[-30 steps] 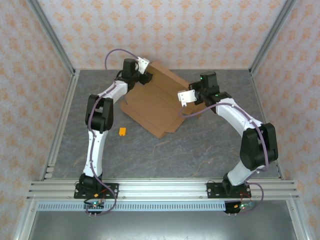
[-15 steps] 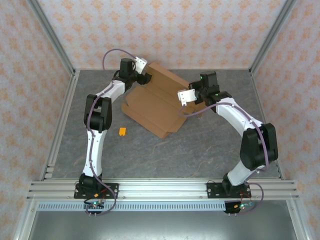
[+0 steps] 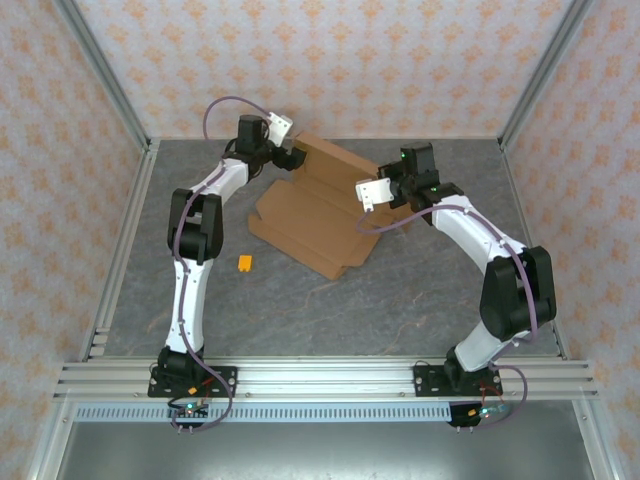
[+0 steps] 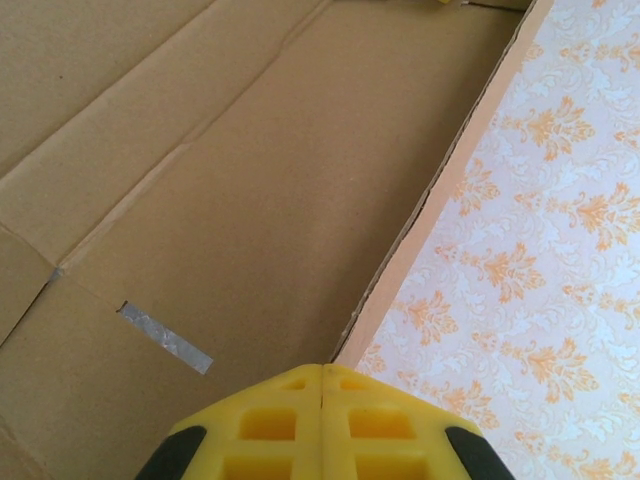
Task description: Fold the paper box
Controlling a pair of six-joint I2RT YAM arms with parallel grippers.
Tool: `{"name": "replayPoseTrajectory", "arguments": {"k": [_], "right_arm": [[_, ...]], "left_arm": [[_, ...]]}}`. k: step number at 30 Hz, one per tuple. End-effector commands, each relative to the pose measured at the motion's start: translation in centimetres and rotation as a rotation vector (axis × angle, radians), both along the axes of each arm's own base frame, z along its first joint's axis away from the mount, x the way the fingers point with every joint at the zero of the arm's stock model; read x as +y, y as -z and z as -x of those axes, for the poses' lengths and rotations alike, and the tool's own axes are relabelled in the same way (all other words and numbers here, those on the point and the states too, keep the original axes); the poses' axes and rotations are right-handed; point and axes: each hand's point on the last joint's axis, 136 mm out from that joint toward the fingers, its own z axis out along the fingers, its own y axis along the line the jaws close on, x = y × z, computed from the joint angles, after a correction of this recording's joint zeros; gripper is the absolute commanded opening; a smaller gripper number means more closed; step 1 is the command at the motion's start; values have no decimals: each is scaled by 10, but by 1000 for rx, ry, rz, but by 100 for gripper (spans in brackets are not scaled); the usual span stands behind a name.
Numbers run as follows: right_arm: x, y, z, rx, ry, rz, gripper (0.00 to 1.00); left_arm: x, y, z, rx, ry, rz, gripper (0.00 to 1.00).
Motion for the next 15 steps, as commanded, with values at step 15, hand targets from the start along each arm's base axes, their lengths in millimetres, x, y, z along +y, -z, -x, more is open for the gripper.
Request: {"name": "replayPoseTrajectory", "arguments": {"k": [15], "right_arm": [[0, -9, -5, -8, 10, -4, 0]], "left_arm": [[4, 11, -5, 27, -47, -21, 66]]}}
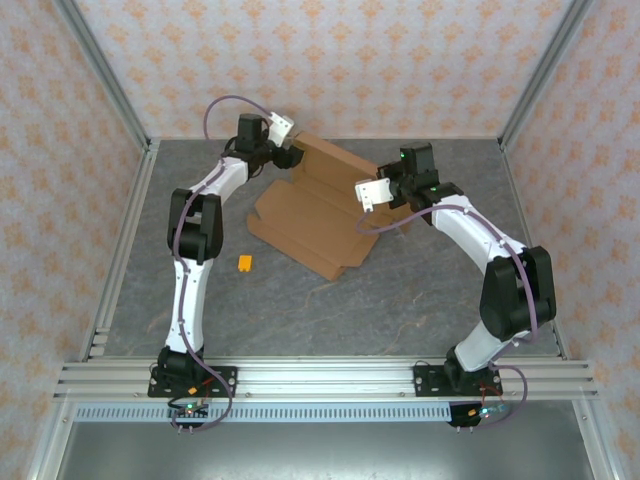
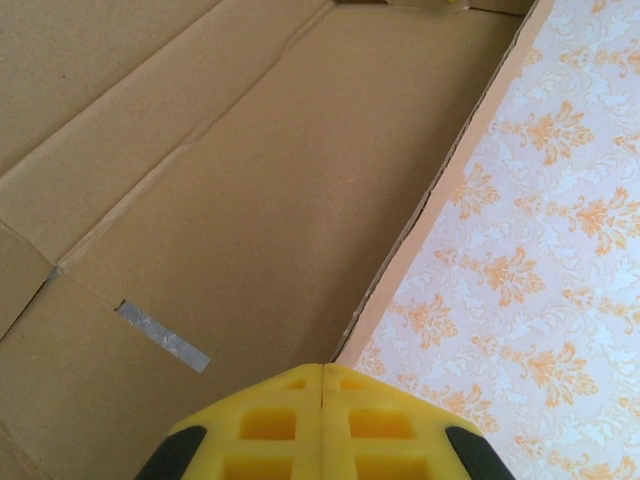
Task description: Fold the paper box
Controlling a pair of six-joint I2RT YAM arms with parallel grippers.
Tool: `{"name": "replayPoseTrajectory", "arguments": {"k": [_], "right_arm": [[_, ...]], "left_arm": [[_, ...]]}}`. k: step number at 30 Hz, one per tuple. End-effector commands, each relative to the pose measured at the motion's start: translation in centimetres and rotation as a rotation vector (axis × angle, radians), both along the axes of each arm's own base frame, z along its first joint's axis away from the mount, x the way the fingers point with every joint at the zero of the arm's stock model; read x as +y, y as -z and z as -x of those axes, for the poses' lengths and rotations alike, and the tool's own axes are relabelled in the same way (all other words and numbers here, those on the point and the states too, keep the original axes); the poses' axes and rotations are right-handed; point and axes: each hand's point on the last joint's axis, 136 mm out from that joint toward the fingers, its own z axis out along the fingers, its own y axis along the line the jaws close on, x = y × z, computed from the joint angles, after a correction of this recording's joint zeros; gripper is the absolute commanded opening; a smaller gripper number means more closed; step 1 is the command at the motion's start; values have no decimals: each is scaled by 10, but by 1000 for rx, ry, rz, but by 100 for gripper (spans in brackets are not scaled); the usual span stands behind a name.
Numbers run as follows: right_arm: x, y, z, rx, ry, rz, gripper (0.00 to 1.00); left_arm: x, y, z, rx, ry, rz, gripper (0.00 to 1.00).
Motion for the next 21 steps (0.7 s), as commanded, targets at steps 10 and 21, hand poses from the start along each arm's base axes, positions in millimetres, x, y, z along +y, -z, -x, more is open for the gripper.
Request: {"name": "replayPoseTrajectory", "arguments": {"k": [10, 21], "right_arm": [[1, -8, -3, -7, 6, -9, 0], [-1, -9, -4, -14, 20, 3, 0]], "left_arm": [[11, 15, -17, 12, -267, -39, 36], [3, 13, -11, 7, -252, -75, 43]]}}
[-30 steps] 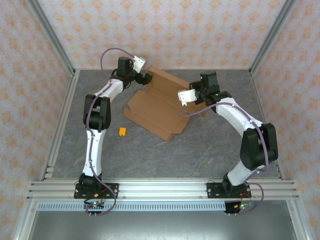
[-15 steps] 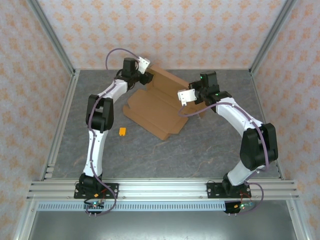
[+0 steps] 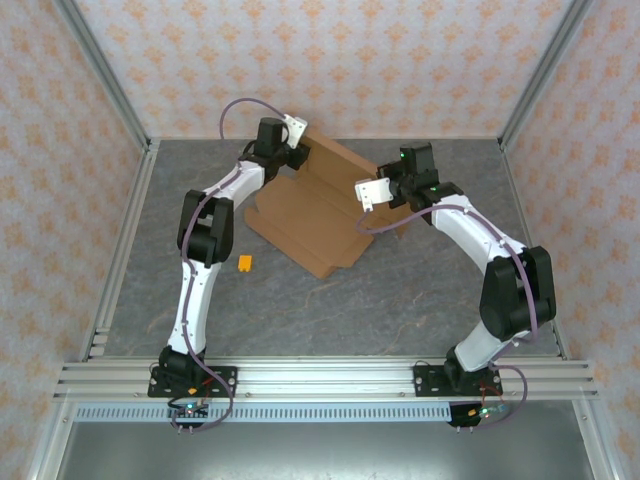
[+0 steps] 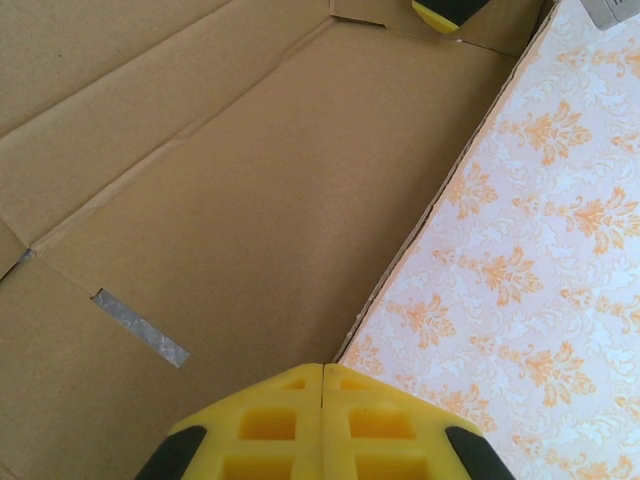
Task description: Fold the paper box
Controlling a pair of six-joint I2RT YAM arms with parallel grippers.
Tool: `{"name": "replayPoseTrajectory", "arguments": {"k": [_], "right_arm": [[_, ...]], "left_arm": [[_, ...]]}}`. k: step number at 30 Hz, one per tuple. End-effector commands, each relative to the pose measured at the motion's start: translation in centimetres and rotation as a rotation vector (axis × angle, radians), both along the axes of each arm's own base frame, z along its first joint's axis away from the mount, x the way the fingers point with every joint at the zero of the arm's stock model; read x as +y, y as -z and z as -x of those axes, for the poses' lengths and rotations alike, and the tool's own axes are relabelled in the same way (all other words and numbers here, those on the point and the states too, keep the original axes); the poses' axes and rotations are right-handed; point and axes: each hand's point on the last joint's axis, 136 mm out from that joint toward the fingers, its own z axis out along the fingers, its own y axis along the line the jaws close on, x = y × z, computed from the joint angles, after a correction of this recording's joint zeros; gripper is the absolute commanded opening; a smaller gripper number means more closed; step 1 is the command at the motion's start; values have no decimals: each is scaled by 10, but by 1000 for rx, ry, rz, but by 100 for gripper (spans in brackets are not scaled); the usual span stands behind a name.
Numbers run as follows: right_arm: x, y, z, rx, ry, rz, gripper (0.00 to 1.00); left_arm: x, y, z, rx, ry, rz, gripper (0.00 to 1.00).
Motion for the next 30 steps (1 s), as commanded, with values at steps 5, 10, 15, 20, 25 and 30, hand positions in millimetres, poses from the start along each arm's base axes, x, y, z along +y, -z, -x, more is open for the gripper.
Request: {"name": "replayPoseTrajectory", "arguments": {"k": [5, 10, 15, 20, 25, 30], "right_arm": [[-4, -12, -7, -23, 29, 13, 0], [-5, -13, -7, -25, 31, 15, 0], [-5, -12, -9, -25, 31, 18, 0], [-5, -13, -10, -26, 28, 19, 0], [-3, -12, -11, -42, 7, 18, 0], [-1, -10, -15, -57, -6, 19, 0]], "left_arm": [[25, 8, 0, -7, -38, -85, 65], [33, 15, 6, 25, 9, -122, 76], [34, 16, 13, 44, 80, -116, 80], [31, -4, 24, 8, 169, -85, 90], [51, -31, 26, -14, 153, -28, 91], [47, -54, 36, -50, 193, -15, 88]]}}
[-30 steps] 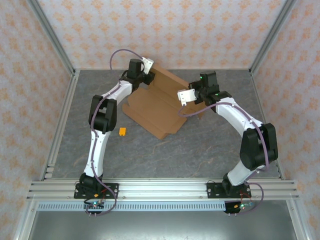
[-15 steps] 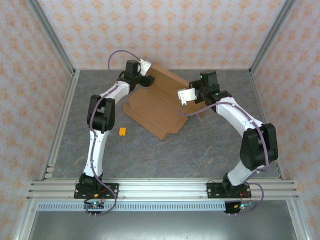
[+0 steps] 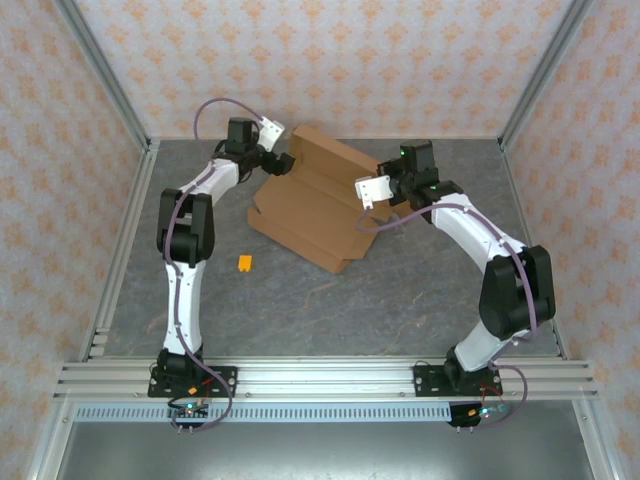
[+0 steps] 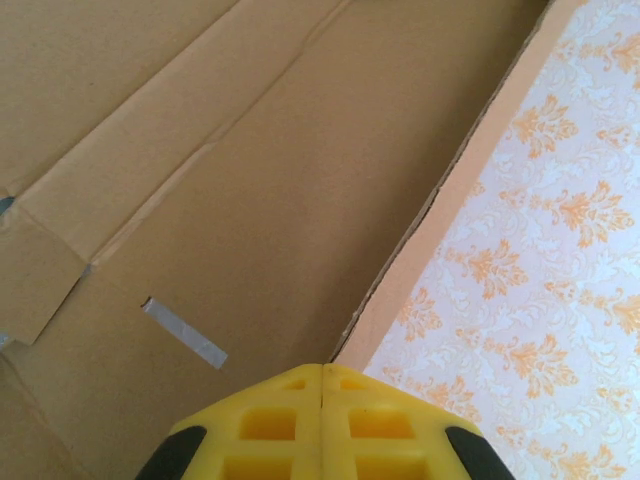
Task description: Fold the paper box
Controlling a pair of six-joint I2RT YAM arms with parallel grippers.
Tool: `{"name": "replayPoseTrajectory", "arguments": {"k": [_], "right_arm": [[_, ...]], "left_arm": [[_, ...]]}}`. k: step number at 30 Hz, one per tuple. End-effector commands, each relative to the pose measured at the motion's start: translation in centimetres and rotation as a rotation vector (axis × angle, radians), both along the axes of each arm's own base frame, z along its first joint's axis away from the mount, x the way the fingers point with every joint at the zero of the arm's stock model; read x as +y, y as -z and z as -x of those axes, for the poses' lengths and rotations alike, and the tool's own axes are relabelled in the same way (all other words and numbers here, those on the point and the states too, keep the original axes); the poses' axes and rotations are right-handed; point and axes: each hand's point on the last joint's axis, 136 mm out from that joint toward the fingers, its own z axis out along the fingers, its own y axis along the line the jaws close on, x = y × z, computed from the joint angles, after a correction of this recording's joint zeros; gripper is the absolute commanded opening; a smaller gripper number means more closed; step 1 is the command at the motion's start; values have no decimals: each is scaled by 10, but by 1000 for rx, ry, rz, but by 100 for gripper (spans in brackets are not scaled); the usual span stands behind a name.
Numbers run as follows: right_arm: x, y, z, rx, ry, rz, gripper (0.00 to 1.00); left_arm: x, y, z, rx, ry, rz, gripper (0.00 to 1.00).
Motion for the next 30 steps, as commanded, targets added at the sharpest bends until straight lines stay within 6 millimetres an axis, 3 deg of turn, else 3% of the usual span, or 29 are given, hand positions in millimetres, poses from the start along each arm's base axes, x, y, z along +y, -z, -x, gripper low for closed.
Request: {"name": "replayPoseTrajectory", "arguments": {"k": [1, 5, 14, 20, 30], "right_arm": [[0, -5, -9, -33, -11, 8, 0], [1, -7, -11, -37, -15, 5, 0], [2, -4, -11, -27, -18, 1, 0], [2, -7, -11, -32, -17, -2, 0], [2, -9, -11, -34, -17, -1, 0]], "left_arm": [[-9, -51, 12, -83, 65, 31, 88], [-13, -66, 15, -96, 80, 56, 86], [-33, -49, 20, -60, 186, 40, 85], [-38, -45, 1, -46, 178, 103, 70], [-41, -30, -12, -30, 181, 150, 51]]}}
